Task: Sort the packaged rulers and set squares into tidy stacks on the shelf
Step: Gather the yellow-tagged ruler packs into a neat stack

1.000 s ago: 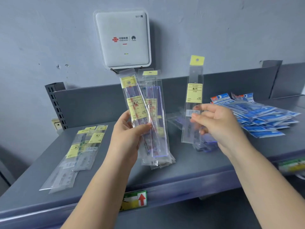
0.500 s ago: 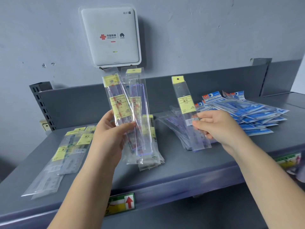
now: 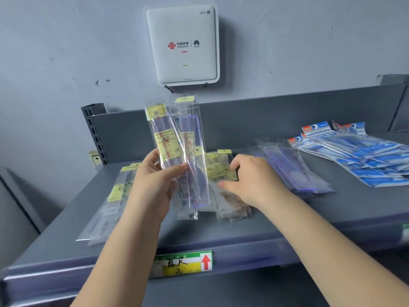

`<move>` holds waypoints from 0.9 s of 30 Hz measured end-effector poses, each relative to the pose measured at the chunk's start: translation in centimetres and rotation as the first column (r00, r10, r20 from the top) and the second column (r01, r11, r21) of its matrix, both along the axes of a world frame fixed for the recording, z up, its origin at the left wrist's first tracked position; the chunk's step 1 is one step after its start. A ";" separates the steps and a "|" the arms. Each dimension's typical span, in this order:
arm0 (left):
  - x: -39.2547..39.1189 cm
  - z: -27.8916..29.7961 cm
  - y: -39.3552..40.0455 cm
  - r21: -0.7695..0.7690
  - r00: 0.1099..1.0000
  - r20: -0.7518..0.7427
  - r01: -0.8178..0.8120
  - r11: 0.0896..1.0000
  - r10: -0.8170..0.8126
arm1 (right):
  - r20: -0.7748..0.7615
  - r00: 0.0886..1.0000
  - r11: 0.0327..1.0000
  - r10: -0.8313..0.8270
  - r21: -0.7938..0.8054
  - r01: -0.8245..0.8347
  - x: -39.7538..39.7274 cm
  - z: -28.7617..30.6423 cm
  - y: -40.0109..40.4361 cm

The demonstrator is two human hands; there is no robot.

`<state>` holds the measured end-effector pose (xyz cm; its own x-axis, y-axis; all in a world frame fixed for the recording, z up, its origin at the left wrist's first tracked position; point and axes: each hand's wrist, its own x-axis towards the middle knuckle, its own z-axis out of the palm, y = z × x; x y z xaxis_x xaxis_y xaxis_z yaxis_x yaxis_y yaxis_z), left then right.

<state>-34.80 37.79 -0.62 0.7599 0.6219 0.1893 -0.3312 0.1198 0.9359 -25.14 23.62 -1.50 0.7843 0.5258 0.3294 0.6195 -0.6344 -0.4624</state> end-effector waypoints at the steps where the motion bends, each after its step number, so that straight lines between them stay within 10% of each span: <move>1: 0.1 0.0 -0.3 0.013 1.000 -0.001 0.011 1.000 -0.011 | 0.003 0.999 0.992 0.041 0.118 -0.041 -0.3 0.2 0.0; 8: 1.0 0.4 -2.4 0.051 0.995 0.039 0.086 0.995 -0.088 | -0.170 0.934 0.802 0.315 0.573 -0.166 -1.6 0.6 0.5; 15: 3.0 0.2 -3.3 -0.002 1.000 -0.011 -0.002 1.000 0.002 | 0.218 0.976 0.914 0.023 0.391 -0.109 -2.4 0.2 1.0; 27: 2.6 0.2 -2.8 -0.032 0.999 0.038 0.004 0.999 -0.003 | -0.116 0.977 0.817 0.182 0.571 -0.084 -0.9 0.7 -1.8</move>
